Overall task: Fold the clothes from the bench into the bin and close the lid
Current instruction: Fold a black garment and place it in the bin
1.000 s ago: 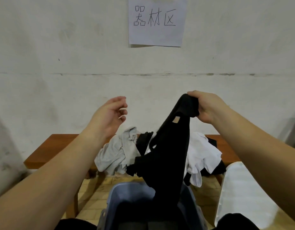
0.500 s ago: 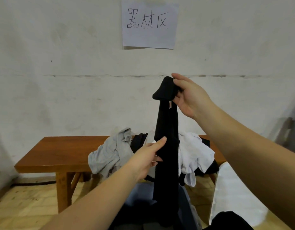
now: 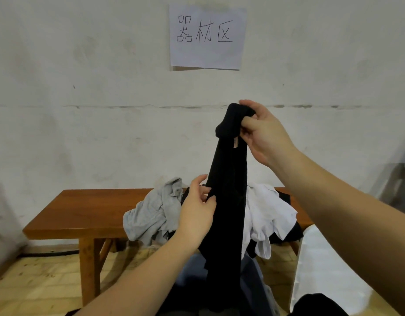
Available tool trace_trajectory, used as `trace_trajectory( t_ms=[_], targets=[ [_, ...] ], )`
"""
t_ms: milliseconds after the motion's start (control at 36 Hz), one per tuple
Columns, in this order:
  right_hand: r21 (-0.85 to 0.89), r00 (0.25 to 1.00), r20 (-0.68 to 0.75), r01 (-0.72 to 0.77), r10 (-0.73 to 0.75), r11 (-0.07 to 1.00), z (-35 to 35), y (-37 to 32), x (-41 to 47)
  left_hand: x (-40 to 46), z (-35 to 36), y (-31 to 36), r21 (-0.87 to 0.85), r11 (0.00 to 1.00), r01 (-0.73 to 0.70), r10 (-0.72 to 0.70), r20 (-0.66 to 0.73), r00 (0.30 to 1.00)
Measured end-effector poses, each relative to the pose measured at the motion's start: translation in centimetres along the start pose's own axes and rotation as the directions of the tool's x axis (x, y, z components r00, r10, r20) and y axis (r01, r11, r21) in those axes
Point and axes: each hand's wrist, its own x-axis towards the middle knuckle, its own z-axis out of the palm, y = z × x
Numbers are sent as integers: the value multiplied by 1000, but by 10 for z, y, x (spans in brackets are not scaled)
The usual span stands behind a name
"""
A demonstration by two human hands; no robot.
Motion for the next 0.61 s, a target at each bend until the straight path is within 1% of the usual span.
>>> trace_trajectory(
  t_ms=[139,250,306,361,444,500,528,556,583,611],
  targets=[
    [35,999,-16,41,-40,999,13,1,-6,-10,15,-5,109,994,-30,44,-132,990],
    [47,999,-28,32,-31,998,21,2,-7,-4,28,-6,325,943,77,-26,-159,987],
    [41,999,-22,26,-26,999,23,2,-7,6,27,-10,340,934,111,-50,-183,982],
    [50,999,-15,33,-32,998,22,-2,-8,17,19,-15,269,954,131,-86,-172,981],
    [54,998,-39,43,-41,998,12,-8,-8,21,1,-7,139,989,52,-37,-107,994],
    [28,996,-85,29,-26,999,2,-10,-7,23,-13,4,58,998,23,-17,-99,995],
    [8,994,-106,17,-16,1000,-3,-10,-6,24,-22,10,11,999,39,-37,-107,994],
    [-11,993,-121,0,-1,1000,-9,-9,-6,26,-29,16,-73,995,72,-79,-94,992],
    [-29,992,-128,-22,18,999,-14,-8,-5,29,-38,22,-194,973,122,-134,-50,990],
    [-51,991,-130,-51,44,997,-18,-6,-4,33,-46,27,-318,931,180,-186,13,982]
  ],
)
